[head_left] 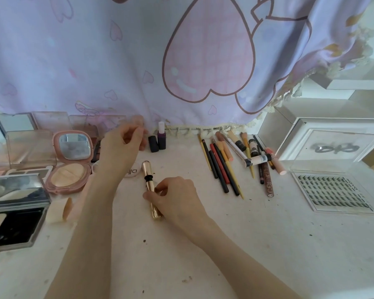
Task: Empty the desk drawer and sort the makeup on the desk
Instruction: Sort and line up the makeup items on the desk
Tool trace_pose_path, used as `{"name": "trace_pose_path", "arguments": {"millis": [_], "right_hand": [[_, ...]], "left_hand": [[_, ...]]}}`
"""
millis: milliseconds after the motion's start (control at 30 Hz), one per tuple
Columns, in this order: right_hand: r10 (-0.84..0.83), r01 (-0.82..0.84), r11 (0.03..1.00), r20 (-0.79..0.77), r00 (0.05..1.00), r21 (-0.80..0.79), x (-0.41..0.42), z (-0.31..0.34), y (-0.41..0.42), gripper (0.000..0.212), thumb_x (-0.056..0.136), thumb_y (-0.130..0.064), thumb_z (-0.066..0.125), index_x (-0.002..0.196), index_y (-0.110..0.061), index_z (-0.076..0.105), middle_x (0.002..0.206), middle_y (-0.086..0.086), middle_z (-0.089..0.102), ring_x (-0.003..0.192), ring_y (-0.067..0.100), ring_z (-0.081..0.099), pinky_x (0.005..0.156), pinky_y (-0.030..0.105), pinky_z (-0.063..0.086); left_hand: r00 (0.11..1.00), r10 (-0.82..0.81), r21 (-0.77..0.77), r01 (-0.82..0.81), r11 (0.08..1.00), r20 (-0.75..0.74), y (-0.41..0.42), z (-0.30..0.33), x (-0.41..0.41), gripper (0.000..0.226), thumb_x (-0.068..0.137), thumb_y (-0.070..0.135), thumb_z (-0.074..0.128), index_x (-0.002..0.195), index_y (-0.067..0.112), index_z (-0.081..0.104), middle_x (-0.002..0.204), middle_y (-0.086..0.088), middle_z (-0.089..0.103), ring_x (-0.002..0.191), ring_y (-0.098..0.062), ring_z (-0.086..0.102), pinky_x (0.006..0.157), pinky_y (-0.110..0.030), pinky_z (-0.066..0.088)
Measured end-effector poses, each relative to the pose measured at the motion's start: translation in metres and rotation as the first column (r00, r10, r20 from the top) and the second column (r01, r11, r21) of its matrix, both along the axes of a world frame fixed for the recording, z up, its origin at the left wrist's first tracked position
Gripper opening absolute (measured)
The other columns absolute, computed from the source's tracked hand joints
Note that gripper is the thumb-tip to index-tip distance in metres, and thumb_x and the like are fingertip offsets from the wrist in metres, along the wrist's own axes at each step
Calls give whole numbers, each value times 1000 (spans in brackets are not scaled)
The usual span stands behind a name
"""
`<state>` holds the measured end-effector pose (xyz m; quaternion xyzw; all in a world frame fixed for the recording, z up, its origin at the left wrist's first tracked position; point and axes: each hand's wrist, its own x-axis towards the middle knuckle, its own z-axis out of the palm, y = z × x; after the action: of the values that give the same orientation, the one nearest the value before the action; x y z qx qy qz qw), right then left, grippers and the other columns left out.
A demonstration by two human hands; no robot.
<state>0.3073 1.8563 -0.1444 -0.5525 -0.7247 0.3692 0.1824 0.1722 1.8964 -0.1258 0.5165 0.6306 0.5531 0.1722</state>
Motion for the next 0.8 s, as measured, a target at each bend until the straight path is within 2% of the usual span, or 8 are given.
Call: {"name": "trace_pose_path", "arguments": {"millis": [167, 267, 367, 467, 600, 700, 767, 800], "right_hand": [[-5, 5, 999, -12, 1000, 37, -5, 0, 0, 36, 86, -38, 62, 99, -5, 69, 94, 10, 67, 86, 25, 62, 82, 40, 51], [-1, 1, 999, 6, 1000, 49, -1, -1, 1, 43, 87, -42, 60, 103, -3, 67, 98, 12, 65, 90, 25, 60, 85, 40, 50], [26, -29, 996, 33, 999, 88, 9, 0, 2, 45, 90, -46, 54, 116, -11, 63, 105, 4, 63, 94, 16, 57, 85, 27, 48], [52, -59, 983, 45, 998, 171, 29, 4, 5, 39, 93, -41, 51, 122, -17, 61, 106, -2, 61, 90, 7, 54, 83, 17, 44], [23, -49, 935, 78, 997, 351, 69, 6, 14, 30, 94, -29, 52, 119, -15, 63, 106, -2, 61, 84, 3, 52, 87, 20, 46], [-46, -33, 887, 159, 986, 460, 103, 5, 26, 26, 94, -19, 52, 117, -13, 64, 111, 1, 61, 95, 11, 52, 82, 13, 31], [-149, 4, 841, 225, 963, 541, 126, 2, 38, 26, 92, -10, 53, 115, -10, 65, 113, 7, 62, 107, 22, 52, 87, 18, 27], [-209, 19, 815, 264, 942, 578, 137, 0, 45, 28, 90, -6, 53, 115, -8, 65, 114, 10, 62, 111, 27, 51, 93, 25, 28]], "left_hand": [[997, 20, -10, -19, 1000, 76, 1, -1, -5, 17, 94, 14, 48, 88, 8, 63, 67, 0, 62, 52, 3, 55, 54, -6, 40], [998, 5, -12, -4, 1000, 58, 0, -1, -5, 18, 94, 14, 47, 90, 7, 64, 68, -2, 62, 52, 3, 54, 54, -6, 41], [999, -41, -24, 41, 999, 23, 0, 0, -3, 18, 95, 15, 46, 92, 10, 63, 72, -2, 64, 54, 4, 54, 56, -6, 42], [994, -113, -51, 114, 992, 12, 2, 0, 6, 15, 94, 18, 48, 90, 19, 62, 73, 5, 64, 57, 2, 56, 60, -12, 46], [954, -214, -104, 196, 975, -210, 1, -7, 43, 9, 92, 20, 51, 92, 22, 60, 82, 11, 62, 78, -9, 59, 78, -24, 45], [856, -268, -171, 213, 962, -443, -5, -17, 75, 22, 95, 24, 46, 112, 16, 58, 108, 1, 56, 102, -14, 53, 89, -27, 42], [795, -321, -266, 207, 941, -515, -11, -24, 92, 34, 97, 27, 41, 128, 14, 47, 129, -2, 45, 119, -16, 42, 98, -26, 34], [768, -352, -319, 203, 926, -535, -13, -28, 99, 41, 97, 29, 39, 135, 13, 40, 138, -3, 38, 127, -17, 35, 103, -26, 30]]}}
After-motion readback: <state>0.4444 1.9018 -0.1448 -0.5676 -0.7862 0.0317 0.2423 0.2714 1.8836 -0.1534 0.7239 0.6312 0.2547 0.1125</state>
